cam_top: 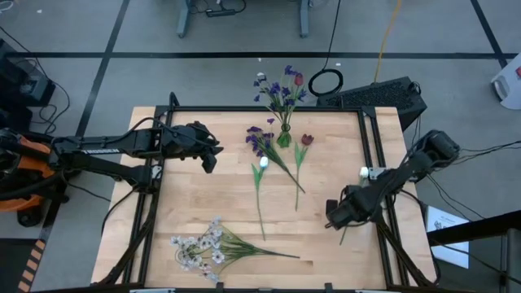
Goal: Sort flowers into vase by color
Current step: Put the right white tulip into the transparent flower vase
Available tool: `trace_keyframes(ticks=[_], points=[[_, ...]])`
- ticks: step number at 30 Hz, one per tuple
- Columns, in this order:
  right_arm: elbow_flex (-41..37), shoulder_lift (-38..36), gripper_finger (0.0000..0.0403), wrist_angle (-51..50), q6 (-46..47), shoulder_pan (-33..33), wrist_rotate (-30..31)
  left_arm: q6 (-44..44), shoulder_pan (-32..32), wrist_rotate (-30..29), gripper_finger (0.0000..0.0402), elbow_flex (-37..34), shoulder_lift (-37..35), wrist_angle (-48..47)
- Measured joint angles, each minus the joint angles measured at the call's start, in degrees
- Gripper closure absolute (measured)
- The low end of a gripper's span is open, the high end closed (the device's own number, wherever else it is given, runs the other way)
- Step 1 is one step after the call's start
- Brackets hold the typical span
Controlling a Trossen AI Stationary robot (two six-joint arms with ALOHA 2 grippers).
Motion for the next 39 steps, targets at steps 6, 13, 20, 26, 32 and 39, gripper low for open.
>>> trace_keyframes(ticks=[6, 13, 20, 26, 32, 39], points=[[-3.1, 3.3, 0.0289, 7.4, -1.7, 0.5, 0.3, -1.4, 0.0, 1.5, 0.0265, 0.0, 0.0, 0.0], [-2.5, 3.5, 0.0392, 9.7, -11.7, 0.5, 5.3, -1.5, 0.0, 4.0, 0.0265, 0.0, 0.0, 0.1], [2.4, 0.8, 0.0401, 15.1, -26.4, 0.3, 27.8, -1.4, 0.0, 4.0, 0.0265, 0.0, 0.0, 2.8], [6.2, -3.5, 0.0402, 19.3, -44.5, -2.4, 51.4, -0.9, 0.0, 4.4, 0.0265, 0.0, 0.0, 9.0], [7.9, -8.4, 0.0402, 35.3, -74.0, -8.8, 57.4, 2.0, 0.0, 6.2, 0.0265, 0.0, 0.0, 18.2], [7.9, -9.6, 0.0403, 66.7, -108.8, -18.2, 45.6, 10.5, 0.0, 14.2, 0.0265, 0.0, 1.9, 35.5]])
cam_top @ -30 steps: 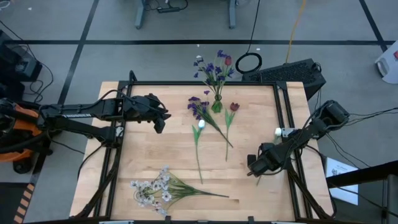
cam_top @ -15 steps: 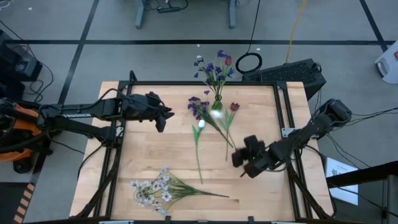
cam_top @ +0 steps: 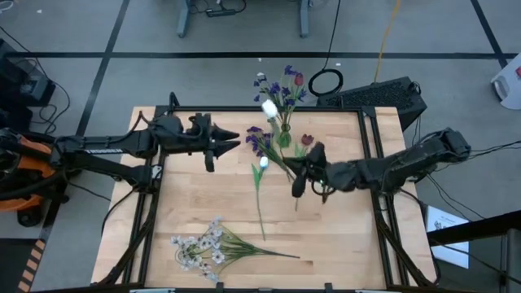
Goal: Sort flowers into vase by color
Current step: Put the right white tulip into the transparent flower vase
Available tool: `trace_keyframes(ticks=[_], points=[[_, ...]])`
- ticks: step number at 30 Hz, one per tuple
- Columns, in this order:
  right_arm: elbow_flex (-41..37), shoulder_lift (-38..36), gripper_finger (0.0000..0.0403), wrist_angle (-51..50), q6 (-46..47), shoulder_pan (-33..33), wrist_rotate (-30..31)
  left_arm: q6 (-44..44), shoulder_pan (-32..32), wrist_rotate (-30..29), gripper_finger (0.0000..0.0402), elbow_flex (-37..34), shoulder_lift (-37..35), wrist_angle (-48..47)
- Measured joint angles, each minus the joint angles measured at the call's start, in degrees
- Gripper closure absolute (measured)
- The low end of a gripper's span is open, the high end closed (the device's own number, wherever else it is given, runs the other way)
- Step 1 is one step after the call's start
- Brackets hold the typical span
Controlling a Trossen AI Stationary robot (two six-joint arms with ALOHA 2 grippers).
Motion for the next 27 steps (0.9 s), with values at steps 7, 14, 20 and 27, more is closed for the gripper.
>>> trace_keyframes(ticks=[7, 14, 20, 27], points=[[0.9, 0.2, 0.0403, 13.0, -11.2, -5.9, -12.2, 3.6, 0.0, 5.3, 0.0265, 0.0, 2.9, 9.9], [7.7, 5.9, 0.0402, 11.2, -16.3, -8.1, -18.4, 6.5, 0.0, 6.7, 0.0265, 0.0, 7.8, 17.6], [13.1, 10.2, 0.0402, 5.6, -16.9, -9.7, -19.3, 6.5, 0.0, 8.1, 0.0265, 0.0, 9.8, 21.3], [13.9, 11.0, 0.0402, 4.7, -16.3, -11.2, -21.9, 6.4, 0.0, 8.2, 0.0265, 0.0, 9.8, 21.2]])
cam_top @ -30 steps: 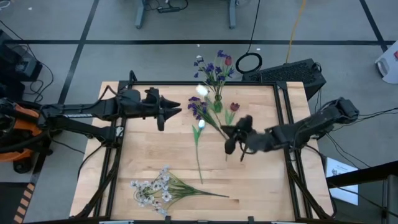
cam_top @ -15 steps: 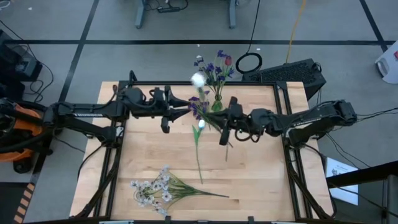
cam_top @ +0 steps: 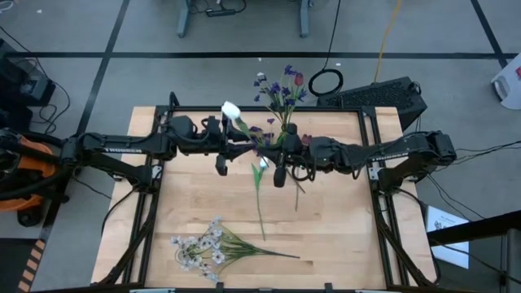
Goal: Sort flowers into vase by color
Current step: Put the right white tulip into the transparent flower vase
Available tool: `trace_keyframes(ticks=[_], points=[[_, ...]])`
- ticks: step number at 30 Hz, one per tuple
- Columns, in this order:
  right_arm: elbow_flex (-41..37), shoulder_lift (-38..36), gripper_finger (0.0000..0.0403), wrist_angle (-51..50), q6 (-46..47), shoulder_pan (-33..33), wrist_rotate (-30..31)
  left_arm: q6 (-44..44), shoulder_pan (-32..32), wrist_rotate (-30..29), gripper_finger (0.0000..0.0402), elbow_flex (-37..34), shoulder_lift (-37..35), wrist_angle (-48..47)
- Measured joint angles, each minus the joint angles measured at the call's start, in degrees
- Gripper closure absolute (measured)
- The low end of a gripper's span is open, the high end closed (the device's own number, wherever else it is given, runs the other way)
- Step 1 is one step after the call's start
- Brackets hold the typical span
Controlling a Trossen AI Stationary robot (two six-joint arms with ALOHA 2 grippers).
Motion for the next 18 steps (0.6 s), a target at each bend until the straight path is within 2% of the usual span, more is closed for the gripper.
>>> trace_keyframes(ticks=[10, 13, 18], points=[[0.0, 0.0, 0.0402, -0.7, 1.0, -0.1, 0.0, -0.4, 0.0, -3.3, 0.0273, 0.0, -1.1, 0.5], [0.0, 0.0, 0.0402, -0.7, 1.3, -0.1, 0.0, -0.3, 0.2, -3.3, 0.0303, 0.0, -1.9, 0.5], [0.0, 0.0, 0.0402, -1.0, 2.5, -0.1, 0.0, -0.3, 1.1, -0.9, 0.0378, 0.0, -2.2, -0.8]])
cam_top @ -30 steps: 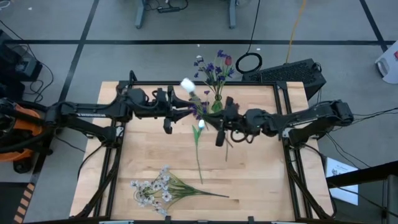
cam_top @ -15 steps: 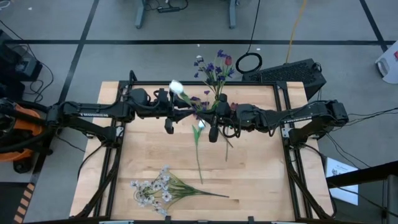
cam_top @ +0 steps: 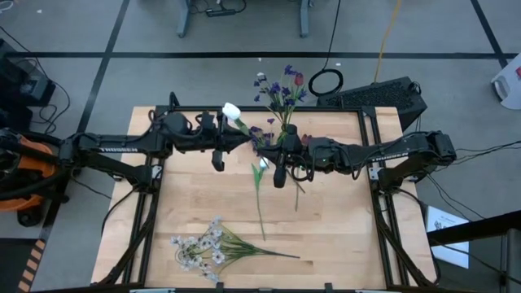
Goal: Sort flowers into vase by color
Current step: Put the right white tulip into the transparent flower vase
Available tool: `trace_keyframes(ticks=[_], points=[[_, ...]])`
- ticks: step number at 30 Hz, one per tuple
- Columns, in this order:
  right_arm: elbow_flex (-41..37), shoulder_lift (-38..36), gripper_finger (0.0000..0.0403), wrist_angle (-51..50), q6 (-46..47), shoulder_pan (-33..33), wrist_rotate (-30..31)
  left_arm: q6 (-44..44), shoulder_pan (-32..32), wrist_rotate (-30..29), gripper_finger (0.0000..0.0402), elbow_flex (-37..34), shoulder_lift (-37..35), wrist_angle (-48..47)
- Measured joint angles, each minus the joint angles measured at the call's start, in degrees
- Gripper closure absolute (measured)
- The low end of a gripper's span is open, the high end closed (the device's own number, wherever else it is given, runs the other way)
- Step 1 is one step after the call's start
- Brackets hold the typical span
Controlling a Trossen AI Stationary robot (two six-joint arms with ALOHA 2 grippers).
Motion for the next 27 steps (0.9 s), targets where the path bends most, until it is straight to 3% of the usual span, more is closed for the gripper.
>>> trace_keyframes(ticks=[7, 12, 18, 23, 27], points=[[-0.1, 0.0, 0.0402, -2.7, 2.9, 0.0, 0.4, -0.3, 0.2, 0.3, 0.0388, 0.1, -0.1, -3.2], [-0.1, -0.7, 0.0380, -7.4, 8.1, -0.3, 0.8, -1.6, 0.6, -0.2, 0.0388, 0.1, -3.2, -11.2], [-0.1, -4.6, 0.0343, -14.9, 11.8, -0.3, 0.7, -1.6, 0.5, -5.9, 0.0388, 0.2, -12.7, -22.1], [-0.1, -8.0, 0.0330, -24.4, 17.4, 0.0, 0.3, -1.6, -0.2, -13.4, 0.0388, 4.1, -22.4, -40.0], [0.0, -9.2, 0.0330, -29.7, 19.5, 0.8, 0.3, -5.7, -3.1, -14.2, 0.0388, 4.5, -27.9, -46.5]])
